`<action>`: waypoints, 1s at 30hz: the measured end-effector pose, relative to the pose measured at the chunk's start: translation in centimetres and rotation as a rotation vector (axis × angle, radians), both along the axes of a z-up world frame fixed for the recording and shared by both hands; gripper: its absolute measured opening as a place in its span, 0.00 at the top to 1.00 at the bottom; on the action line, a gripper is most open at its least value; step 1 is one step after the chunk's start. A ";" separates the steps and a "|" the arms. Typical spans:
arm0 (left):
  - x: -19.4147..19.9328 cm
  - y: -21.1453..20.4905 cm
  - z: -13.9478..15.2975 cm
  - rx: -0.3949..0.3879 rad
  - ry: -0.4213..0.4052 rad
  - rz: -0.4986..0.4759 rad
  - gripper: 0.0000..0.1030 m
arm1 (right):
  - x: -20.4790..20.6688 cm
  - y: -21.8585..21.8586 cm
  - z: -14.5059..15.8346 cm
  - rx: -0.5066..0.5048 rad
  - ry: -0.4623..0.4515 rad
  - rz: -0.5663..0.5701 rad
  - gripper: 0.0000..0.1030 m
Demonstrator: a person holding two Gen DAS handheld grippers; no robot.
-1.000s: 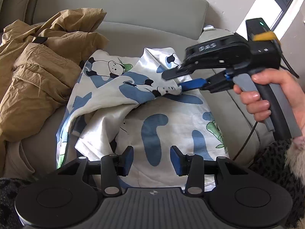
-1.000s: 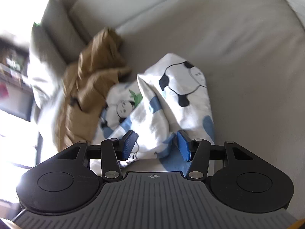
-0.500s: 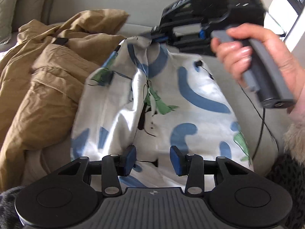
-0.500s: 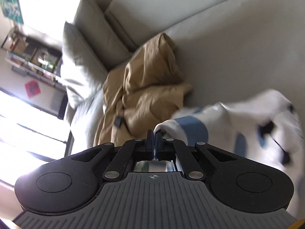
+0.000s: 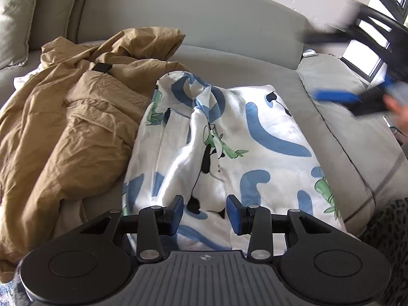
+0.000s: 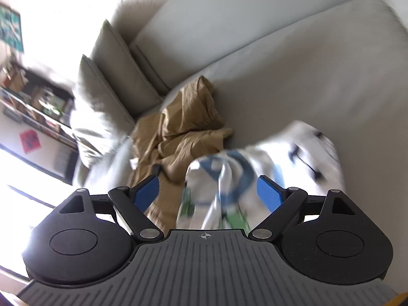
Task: Fold clothes
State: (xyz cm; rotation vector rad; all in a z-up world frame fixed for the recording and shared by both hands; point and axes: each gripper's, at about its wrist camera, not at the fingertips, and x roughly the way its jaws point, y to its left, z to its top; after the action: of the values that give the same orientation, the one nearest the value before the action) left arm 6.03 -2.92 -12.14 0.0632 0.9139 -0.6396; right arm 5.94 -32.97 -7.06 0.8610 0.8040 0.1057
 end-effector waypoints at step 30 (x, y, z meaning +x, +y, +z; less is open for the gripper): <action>5.6 -2.2 -1.1 0.323 -0.158 0.086 1.00 | -15.0 -2.1 -4.3 0.064 0.070 -0.069 0.13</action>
State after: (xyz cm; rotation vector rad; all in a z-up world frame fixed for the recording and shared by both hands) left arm 11.59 -5.14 -13.26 0.3569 0.8549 -0.3962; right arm -9.05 -35.07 -11.39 0.9561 0.8392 0.0410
